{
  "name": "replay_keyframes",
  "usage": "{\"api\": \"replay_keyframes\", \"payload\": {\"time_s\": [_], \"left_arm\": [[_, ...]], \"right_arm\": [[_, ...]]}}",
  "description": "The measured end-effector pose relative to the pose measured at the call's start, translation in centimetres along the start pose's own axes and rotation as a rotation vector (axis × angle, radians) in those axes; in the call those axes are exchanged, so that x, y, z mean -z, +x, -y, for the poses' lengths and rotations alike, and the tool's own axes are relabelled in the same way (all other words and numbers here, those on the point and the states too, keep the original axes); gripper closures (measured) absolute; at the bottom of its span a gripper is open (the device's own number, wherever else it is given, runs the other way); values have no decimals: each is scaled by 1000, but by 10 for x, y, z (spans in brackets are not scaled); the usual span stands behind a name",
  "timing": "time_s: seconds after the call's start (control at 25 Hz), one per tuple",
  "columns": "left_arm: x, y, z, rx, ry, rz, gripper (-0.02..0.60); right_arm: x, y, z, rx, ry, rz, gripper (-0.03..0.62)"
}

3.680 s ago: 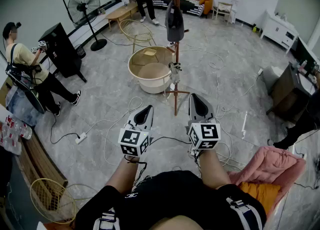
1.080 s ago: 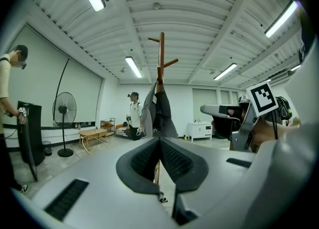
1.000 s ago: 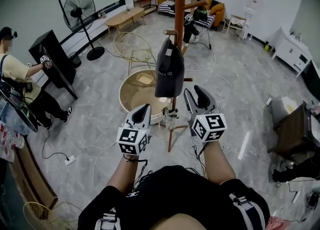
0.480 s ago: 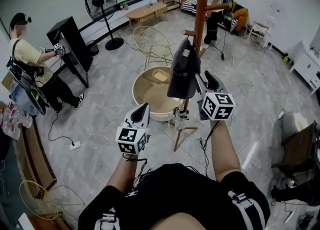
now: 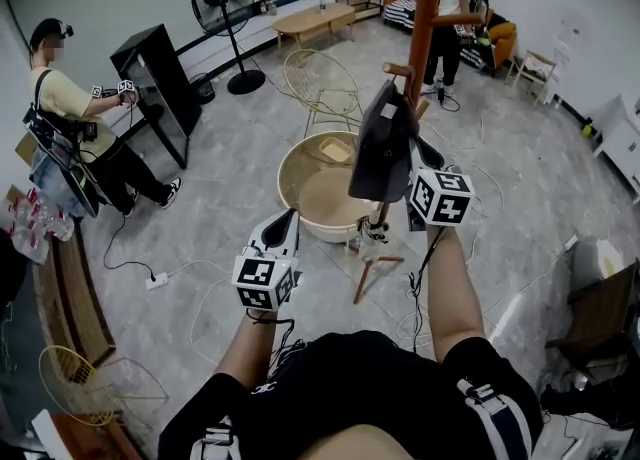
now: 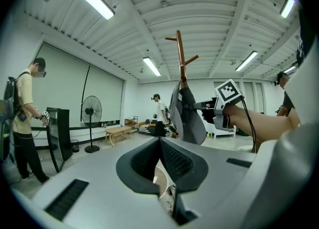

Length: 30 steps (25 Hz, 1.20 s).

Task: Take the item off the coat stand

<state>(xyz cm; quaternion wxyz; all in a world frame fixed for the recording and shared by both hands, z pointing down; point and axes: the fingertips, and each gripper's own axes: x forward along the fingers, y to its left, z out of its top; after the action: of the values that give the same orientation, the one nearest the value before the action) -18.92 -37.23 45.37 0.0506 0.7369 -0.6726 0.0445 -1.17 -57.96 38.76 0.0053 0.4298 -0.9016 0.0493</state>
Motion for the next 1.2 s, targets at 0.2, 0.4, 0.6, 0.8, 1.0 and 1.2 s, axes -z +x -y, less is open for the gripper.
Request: {"api": "replay_keyframes", "payload": {"time_s": [0.2,0.4,0.6,0.8,1.0,1.2], "left_arm": [[10,1,-1,5,-5,-13,566],[15,2,-1,11,-11,-17,566],[21,7,4,31,-20,-27,566],[18,6,10,56,-17,-12,566],[16,9,20,78,-17,-7,566],[25,20,31,107,-25,-24,565]], "right_arm": [[-17,-7,-11,-13,15,75,566],[-42,-30,-32,-50,-31,158,566],[-72,-56,-51,-79,-68,246,566],[-96,-89,-65,-101,-81,324,568],[-92,-115,-71,-113,-98,314,567],[-31,-118,-55,-92,-60,164,567]]}}
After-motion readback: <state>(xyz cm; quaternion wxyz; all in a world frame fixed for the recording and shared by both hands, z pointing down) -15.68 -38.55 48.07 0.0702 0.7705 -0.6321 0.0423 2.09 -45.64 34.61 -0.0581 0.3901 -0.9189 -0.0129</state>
